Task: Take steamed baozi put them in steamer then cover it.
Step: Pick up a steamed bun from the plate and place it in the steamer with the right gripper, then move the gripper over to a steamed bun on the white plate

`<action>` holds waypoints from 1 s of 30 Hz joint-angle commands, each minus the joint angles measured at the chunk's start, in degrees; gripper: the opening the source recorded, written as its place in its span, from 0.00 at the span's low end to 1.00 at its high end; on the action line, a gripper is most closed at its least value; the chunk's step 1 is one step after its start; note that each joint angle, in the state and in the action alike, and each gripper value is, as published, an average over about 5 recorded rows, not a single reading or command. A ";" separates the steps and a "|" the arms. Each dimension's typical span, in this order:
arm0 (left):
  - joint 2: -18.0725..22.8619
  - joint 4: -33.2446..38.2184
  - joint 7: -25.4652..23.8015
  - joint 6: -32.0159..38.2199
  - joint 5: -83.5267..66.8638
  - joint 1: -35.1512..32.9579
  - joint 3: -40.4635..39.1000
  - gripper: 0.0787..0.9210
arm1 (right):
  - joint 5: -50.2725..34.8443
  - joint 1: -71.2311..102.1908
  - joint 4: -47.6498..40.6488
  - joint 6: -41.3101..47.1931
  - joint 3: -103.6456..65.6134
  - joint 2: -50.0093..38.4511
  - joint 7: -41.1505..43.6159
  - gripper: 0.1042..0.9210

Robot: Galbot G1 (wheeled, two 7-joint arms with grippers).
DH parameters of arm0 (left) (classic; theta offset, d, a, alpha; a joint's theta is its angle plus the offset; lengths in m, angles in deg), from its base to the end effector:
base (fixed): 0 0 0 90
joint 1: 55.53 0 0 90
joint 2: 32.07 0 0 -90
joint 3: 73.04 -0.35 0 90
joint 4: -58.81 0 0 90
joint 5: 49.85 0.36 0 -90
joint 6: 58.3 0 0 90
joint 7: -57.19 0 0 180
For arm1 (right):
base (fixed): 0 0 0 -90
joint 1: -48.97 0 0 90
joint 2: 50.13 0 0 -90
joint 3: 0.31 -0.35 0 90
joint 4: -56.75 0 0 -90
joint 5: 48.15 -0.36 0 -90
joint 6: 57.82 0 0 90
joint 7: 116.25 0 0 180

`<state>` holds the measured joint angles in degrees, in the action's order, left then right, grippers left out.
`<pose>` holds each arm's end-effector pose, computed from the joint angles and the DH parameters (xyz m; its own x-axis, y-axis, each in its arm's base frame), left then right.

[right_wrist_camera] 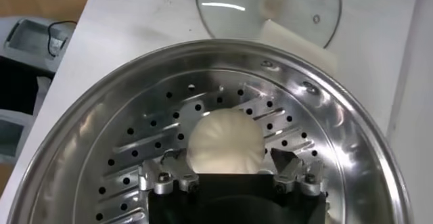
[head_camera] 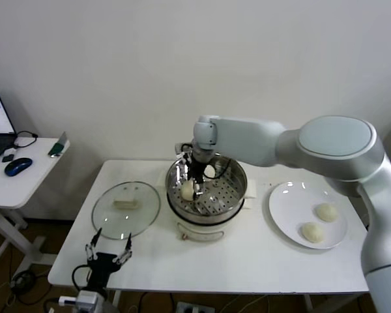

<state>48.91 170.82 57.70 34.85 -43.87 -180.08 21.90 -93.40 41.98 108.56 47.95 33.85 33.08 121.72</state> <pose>0.1560 0.0621 -0.3598 -0.9879 -0.0133 0.1543 0.0305 0.9601 0.2781 0.6111 0.1648 -0.0851 -0.0651 -0.2033 0.9770 -0.9583 -0.2604 -0.1181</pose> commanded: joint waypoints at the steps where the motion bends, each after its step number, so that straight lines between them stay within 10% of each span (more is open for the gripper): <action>1: -0.11 0.24 0.01 -0.10 -0.02 0.00 -0.01 0.88 | 0.65 -5.83 3.95 -1.14 -0.40 -5.10 3.22 0.88; 30: -0.75 2.61 -0.05 -2.41 -1.58 -0.25 2.31 0.88 | 39.59 14.89 19.41 -9.35 -19.37 -54.84 9.15 0.88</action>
<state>48.14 172.94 57.70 32.82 -45.37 -180.27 23.93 -64.00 45.29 126.71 40.82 22.22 -11.08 130.19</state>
